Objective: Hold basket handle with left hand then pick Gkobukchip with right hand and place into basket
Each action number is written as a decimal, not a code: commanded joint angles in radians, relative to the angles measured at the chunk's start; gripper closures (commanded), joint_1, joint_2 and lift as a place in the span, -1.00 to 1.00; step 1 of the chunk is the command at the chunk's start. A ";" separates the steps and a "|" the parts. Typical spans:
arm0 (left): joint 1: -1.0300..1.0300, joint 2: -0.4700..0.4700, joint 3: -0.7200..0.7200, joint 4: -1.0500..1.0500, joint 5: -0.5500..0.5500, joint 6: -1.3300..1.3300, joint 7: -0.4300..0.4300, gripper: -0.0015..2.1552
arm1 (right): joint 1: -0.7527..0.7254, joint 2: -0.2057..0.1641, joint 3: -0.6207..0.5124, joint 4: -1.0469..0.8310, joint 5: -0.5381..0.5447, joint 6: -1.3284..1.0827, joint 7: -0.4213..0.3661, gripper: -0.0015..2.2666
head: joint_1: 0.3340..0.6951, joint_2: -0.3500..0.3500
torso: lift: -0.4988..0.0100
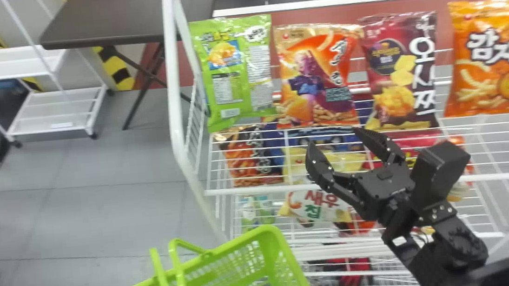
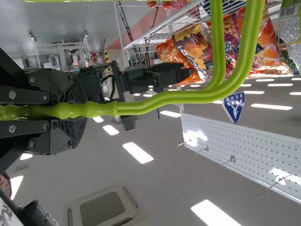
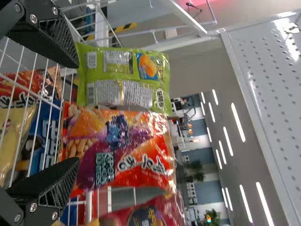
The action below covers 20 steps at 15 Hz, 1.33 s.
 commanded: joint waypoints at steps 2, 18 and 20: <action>0.002 0.000 0.000 -0.002 0.000 0.000 0.002 1.00 | -0.145 0.013 0.082 0.077 0.012 0.058 -0.046 -0.90 | 1.00 0.48 | 0.96; 0.014 -0.001 0.010 -0.009 0.000 -0.015 0.005 1.00 | -0.743 0.108 0.292 0.735 0.071 0.052 -0.115 -0.91 | 1.00 0.79 | 0.96; 0.014 -0.001 0.010 -0.011 0.000 -0.015 0.003 1.00 | -0.789 0.108 0.321 0.787 0.072 0.052 -0.104 -0.91 | 1.00 0.76 | 0.96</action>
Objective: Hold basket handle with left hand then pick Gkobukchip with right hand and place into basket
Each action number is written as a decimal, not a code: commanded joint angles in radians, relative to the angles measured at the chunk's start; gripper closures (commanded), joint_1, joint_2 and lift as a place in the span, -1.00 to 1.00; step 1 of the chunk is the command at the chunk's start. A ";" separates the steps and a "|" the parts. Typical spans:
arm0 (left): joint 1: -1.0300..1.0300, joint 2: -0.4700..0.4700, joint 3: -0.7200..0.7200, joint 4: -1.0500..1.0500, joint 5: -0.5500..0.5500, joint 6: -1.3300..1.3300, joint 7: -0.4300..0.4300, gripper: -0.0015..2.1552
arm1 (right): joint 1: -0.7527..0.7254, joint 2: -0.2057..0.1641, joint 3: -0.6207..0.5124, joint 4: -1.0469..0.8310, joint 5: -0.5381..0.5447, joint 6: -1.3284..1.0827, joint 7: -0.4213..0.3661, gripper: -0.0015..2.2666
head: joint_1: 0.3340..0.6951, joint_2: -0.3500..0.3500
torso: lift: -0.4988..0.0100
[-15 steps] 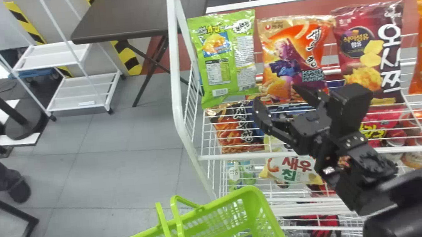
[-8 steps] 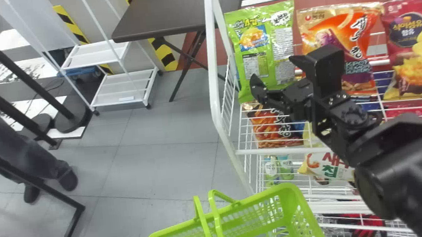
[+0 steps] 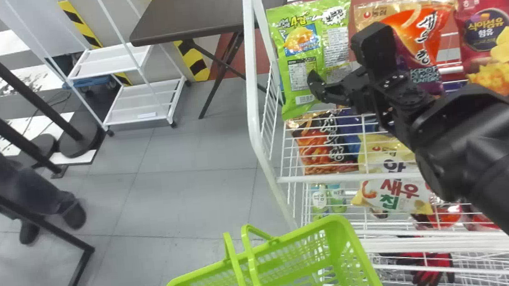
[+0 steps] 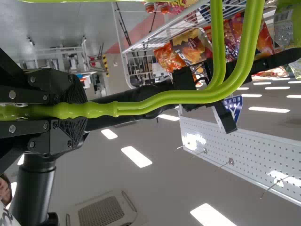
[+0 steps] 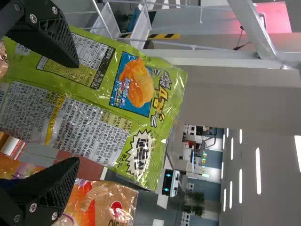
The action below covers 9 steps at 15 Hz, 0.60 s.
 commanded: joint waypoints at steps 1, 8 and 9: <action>0.000 0.000 0.000 -0.002 0.002 0.000 -0.003 1.00 | -0.044 0.001 0.041 0.045 0.008 -0.001 0.005 -0.91 | 1.00 0.76 | 0.96; 0.003 0.000 0.005 -0.002 0.005 0.000 -0.006 1.00 | -0.130 0.001 0.113 0.151 0.031 -0.010 0.033 -0.88 | 1.00 0.85 | 0.96; 0.003 0.000 0.005 -0.002 0.006 0.000 -0.007 1.00 | -0.147 0.001 0.115 0.168 0.031 0.003 0.033 -0.82 | 1.00 0.85 | 0.96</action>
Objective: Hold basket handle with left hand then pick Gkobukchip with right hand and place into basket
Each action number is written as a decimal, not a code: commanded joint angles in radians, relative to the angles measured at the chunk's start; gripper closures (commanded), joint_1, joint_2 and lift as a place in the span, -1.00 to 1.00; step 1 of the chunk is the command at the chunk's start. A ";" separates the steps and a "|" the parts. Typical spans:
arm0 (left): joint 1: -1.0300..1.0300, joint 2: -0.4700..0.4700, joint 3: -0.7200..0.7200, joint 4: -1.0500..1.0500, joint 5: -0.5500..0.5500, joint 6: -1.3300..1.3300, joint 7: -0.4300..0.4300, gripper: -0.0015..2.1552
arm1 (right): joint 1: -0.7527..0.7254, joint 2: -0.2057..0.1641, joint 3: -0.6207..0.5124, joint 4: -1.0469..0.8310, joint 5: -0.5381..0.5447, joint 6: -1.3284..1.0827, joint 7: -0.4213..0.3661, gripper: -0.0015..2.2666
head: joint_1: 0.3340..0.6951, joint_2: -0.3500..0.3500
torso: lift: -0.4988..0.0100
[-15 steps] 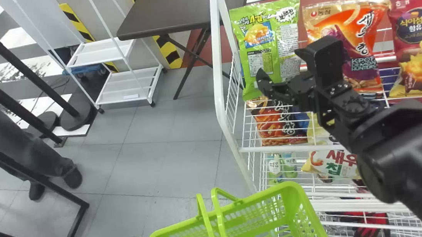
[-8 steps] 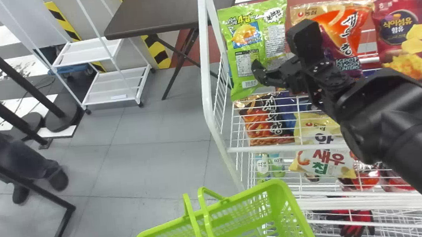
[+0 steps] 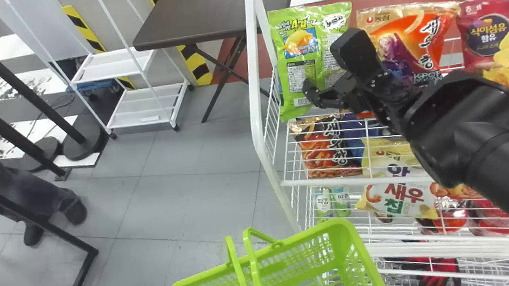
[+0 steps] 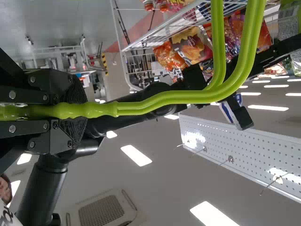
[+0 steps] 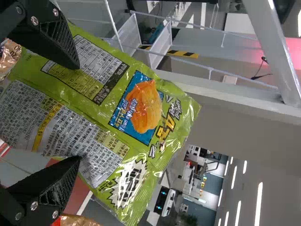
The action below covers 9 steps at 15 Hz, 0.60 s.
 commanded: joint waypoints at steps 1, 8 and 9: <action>0.003 0.000 0.002 0.000 0.002 0.000 -0.002 1.00 | -0.035 0.001 0.001 0.037 0.001 0.033 0.023 -0.52 | 1.00 0.83 | 0.96; 0.006 -0.002 0.008 0.000 0.007 -0.003 -0.007 1.00 | -0.020 0.001 0.012 0.007 0.040 0.110 0.034 0.98 | 1.00 0.76 | 0.96; 0.008 -0.002 0.008 0.001 0.007 -0.006 -0.008 1.00 | 0.000 0.001 0.011 -0.023 0.057 0.110 0.034 0.98 | 1.00 0.77 | 0.96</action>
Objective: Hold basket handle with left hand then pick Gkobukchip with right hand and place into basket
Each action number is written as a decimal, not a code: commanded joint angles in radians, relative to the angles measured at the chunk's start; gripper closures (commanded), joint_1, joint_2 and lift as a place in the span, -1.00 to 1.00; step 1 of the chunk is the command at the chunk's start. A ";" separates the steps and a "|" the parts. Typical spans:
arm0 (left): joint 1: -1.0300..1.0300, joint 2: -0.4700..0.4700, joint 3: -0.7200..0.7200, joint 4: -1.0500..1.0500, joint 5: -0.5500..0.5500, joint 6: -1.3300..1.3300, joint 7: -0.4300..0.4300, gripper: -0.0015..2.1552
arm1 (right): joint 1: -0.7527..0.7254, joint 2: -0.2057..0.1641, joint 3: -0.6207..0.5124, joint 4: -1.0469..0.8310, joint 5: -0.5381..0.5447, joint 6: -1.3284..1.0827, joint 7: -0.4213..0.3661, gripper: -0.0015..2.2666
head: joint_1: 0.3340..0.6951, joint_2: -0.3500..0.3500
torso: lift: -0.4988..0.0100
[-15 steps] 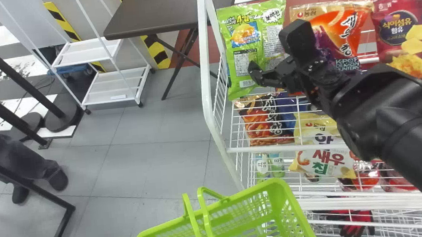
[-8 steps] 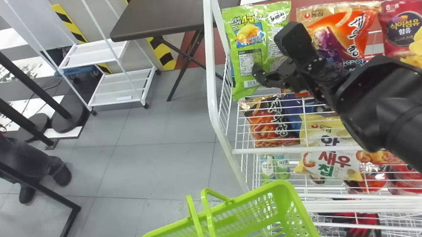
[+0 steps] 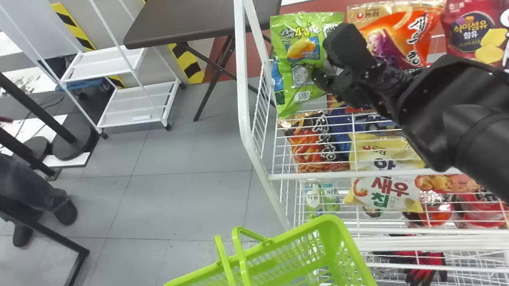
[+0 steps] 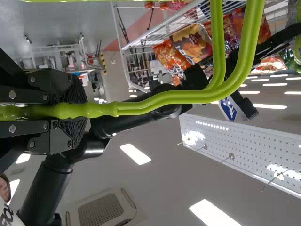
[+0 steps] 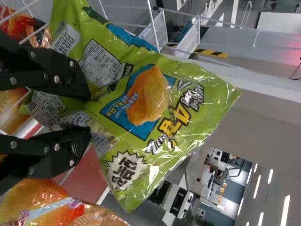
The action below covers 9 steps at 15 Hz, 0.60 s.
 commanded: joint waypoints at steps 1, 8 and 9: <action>0.005 -0.003 0.004 0.002 0.001 -0.005 -0.001 1.00 | 0.048 0.001 -0.001 -0.071 0.031 -0.002 -0.005 0.98 | 1.00 0.78 | 0.96; 0.010 -0.004 0.006 0.005 0.006 -0.014 -0.002 1.00 | 0.243 0.001 -0.035 -0.405 0.202 0.109 -0.043 0.98 | 1.00 1.00 | 0.96; 0.010 -0.004 0.006 0.005 0.006 -0.017 -0.002 1.00 | 0.280 0.001 -0.053 -0.469 0.235 0.140 -0.046 0.98 | 1.00 1.00 | 0.96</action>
